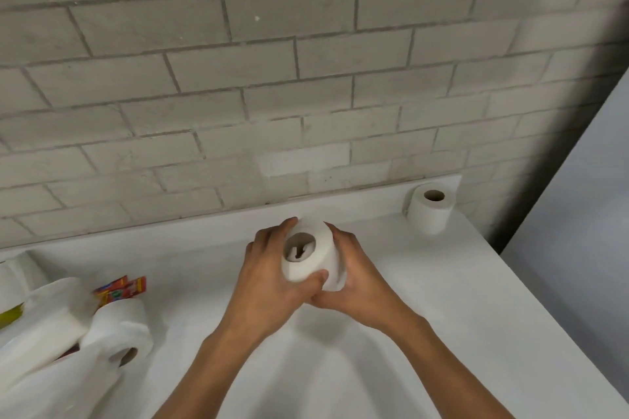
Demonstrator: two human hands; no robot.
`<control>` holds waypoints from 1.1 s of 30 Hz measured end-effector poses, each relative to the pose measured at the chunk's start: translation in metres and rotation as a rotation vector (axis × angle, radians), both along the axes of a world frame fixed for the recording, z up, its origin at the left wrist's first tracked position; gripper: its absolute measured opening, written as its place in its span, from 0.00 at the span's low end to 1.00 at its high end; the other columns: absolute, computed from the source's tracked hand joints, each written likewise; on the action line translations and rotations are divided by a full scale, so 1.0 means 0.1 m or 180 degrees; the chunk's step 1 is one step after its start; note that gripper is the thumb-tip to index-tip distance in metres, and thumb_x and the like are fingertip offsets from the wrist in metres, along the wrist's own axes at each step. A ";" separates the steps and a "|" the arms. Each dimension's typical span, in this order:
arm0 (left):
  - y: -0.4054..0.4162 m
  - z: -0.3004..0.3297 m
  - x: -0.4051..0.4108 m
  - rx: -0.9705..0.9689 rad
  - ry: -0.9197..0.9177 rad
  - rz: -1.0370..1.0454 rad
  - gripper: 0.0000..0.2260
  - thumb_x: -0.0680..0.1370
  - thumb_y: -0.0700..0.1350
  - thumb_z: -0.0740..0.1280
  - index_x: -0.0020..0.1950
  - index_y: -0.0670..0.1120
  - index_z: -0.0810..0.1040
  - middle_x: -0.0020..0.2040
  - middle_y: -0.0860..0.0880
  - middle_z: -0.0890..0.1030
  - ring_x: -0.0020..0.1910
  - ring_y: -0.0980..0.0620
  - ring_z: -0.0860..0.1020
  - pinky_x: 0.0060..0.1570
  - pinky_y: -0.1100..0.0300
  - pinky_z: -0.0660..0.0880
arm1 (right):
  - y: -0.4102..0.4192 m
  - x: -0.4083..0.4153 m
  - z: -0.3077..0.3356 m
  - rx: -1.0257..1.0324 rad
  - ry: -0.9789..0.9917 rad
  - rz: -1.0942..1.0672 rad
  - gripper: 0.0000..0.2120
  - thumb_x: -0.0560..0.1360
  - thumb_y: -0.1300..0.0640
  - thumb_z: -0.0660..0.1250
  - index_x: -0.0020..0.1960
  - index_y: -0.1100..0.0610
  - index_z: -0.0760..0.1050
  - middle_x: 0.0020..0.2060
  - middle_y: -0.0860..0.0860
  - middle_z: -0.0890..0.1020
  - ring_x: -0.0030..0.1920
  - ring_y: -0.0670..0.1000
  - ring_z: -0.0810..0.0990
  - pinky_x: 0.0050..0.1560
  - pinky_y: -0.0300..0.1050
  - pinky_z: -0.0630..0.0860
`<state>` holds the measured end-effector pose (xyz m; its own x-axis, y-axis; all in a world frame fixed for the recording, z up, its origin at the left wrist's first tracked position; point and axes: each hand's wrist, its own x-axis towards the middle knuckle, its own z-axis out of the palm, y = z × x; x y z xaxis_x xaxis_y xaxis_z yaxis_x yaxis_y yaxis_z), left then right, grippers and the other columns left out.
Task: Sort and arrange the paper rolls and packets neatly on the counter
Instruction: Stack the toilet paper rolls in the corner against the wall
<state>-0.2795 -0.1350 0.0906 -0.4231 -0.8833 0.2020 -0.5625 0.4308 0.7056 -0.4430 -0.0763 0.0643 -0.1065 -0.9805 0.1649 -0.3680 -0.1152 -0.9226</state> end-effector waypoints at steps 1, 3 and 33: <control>0.06 0.01 -0.11 0.0017 0.0037 -0.0027 0.39 0.66 0.57 0.77 0.73 0.62 0.62 0.64 0.61 0.68 0.62 0.59 0.67 0.53 0.64 0.67 | 0.04 -0.08 0.05 -0.0060 -0.0035 0.0029 0.42 0.63 0.52 0.82 0.69 0.35 0.65 0.62 0.37 0.72 0.64 0.41 0.73 0.60 0.39 0.77; 0.19 0.03 -0.37 0.0014 0.0083 -0.0098 0.39 0.66 0.57 0.77 0.73 0.63 0.63 0.63 0.62 0.68 0.63 0.59 0.68 0.54 0.65 0.67 | 0.14 -0.30 0.09 -0.0138 -0.0110 0.0055 0.38 0.63 0.60 0.82 0.62 0.33 0.69 0.57 0.37 0.77 0.60 0.43 0.78 0.57 0.42 0.79; -0.09 -0.73 -1.33 0.0385 0.0018 0.0306 0.23 0.77 0.54 0.69 0.71 0.62 0.67 0.64 0.59 0.74 0.60 0.58 0.74 0.57 0.61 0.73 | -0.81 -3.20 -0.44 -0.0303 -0.0459 -0.2164 0.43 0.59 0.49 0.83 0.69 0.48 0.66 0.62 0.45 0.76 0.62 0.48 0.75 0.63 0.50 0.77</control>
